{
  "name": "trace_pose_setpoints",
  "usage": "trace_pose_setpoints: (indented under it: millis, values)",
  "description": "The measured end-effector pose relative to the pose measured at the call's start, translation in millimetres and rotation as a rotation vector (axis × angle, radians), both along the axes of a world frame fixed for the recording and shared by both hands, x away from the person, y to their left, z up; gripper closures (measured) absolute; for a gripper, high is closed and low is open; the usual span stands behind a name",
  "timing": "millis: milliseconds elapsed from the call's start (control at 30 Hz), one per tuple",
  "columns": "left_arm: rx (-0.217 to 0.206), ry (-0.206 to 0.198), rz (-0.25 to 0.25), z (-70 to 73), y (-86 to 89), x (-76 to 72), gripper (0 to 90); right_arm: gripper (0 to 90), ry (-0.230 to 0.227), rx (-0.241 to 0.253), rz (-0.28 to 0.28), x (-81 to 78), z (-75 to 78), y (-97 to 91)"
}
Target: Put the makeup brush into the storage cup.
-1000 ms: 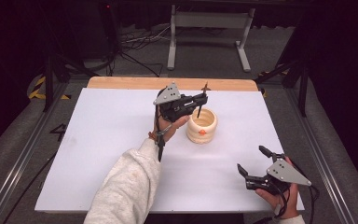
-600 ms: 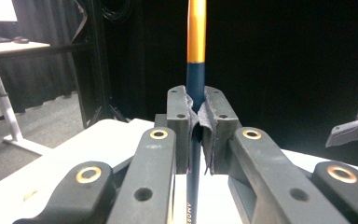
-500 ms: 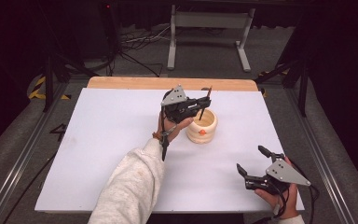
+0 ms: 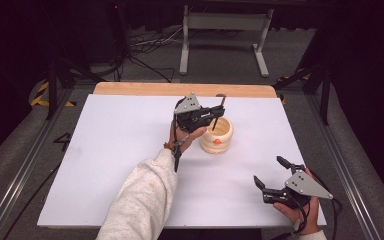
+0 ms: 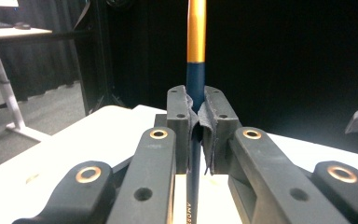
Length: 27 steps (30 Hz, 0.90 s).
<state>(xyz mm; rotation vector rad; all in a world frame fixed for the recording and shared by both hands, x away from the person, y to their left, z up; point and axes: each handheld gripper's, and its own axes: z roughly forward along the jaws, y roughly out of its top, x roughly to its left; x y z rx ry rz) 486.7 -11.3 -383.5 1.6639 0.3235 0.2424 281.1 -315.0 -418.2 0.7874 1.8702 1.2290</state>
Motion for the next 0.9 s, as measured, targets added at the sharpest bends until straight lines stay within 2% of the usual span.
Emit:
trace_pose_setpoints:
  millis: [467, 533, 667, 900]
  values:
    - [0.018, 0.023, 0.003, -16.8, 5.2, -5.3, 82.8, 7.6, 0.004, -0.007, 0.008, 0.4, -0.7, 1.6]
    - [0.033, 0.024, 0.009, -19.9, 6.5, -7.6, 82.8, 7.6, 0.005, -0.011, 0.01, 0.3, -0.8, 2.0]
    - [0.02, 0.035, 0.015, -24.5, 10.1, -9.6, 82.8, 7.6, 0.007, -0.012, 0.009, 0.2, -1.1, 3.4]
    - [0.025, 0.041, 0.02, -28.8, 13.3, -12.3, 82.6, 7.7, 0.01, -0.021, 0.011, 0.7, -1.8, 5.6]
